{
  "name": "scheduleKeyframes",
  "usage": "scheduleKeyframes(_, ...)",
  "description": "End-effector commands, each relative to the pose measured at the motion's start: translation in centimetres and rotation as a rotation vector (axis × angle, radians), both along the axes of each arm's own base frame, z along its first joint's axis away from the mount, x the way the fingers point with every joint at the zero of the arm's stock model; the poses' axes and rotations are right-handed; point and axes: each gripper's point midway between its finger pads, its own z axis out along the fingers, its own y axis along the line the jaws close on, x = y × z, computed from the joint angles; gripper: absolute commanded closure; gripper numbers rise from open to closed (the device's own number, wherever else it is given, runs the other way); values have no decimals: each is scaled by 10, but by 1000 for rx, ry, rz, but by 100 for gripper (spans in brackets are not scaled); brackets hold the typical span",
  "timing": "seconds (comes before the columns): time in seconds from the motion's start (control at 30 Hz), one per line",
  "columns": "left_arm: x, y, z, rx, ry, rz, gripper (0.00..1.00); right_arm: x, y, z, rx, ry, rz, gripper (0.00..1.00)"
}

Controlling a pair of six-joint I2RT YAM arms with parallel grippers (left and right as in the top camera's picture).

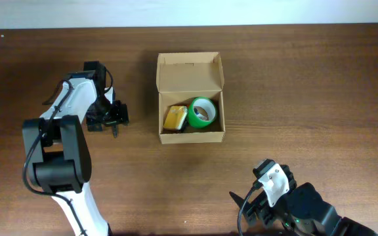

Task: Pack container
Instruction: 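Lower the left gripper and grasp the black pen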

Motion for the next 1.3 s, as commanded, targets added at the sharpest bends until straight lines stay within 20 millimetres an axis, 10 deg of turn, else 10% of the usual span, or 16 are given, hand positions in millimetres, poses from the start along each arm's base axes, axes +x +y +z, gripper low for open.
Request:
scheduleKeyframes(0.0,7,0,1,-7,-16,-11,24,1,-1,0,3,-1,-14,1)
scheduleKeyframes(0.23,5,-8,-11,3,9,-44,26,1,-1,0,3,-1,-14,1)
scheduleKeyframes(1.27,13,-5,-12,27,-19,-49,98,1,-1,0,3,-2,-14,1)
